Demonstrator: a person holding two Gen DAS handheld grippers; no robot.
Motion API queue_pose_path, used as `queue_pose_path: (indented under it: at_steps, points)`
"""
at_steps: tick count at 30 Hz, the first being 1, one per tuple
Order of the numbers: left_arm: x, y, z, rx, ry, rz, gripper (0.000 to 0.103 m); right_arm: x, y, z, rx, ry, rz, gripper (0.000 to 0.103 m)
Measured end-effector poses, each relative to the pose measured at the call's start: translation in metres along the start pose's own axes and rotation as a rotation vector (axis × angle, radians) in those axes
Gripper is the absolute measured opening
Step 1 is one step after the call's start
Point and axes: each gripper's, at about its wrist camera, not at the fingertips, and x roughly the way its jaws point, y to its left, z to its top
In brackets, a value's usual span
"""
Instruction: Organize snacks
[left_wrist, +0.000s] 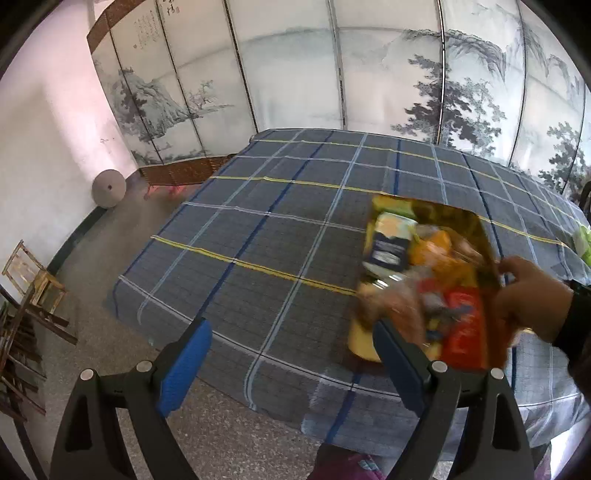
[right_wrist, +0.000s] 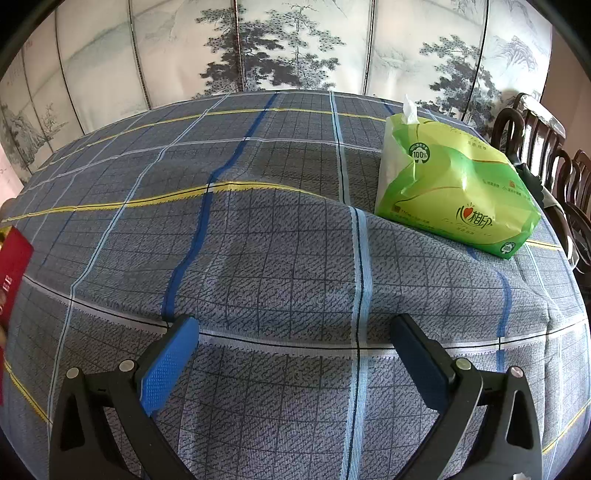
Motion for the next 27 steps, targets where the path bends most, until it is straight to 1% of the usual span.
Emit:
queue_pose_path:
  at_steps: [6,12,19,27]
  points:
    - [-0.006,-0.005,-0.002,0.012,-0.023,-0.023,0.091,0.0,0.0,0.0,0.0,0.0,0.0,0.103]
    - [0.001,-0.012,0.0,0.011,-0.004,-0.057,0.091,0.0,0.001,0.0,0.0,0.0,0.0,0.103]
    - [0.009,-0.014,-0.001,0.017,0.011,-0.058,0.091,0.001,0.001,0.0,0.0,0.0,0.0,0.103]
    - [0.012,-0.017,-0.002,0.032,0.007,-0.04,0.091,0.0,0.001,0.0,0.0,0.0,0.0,0.103]
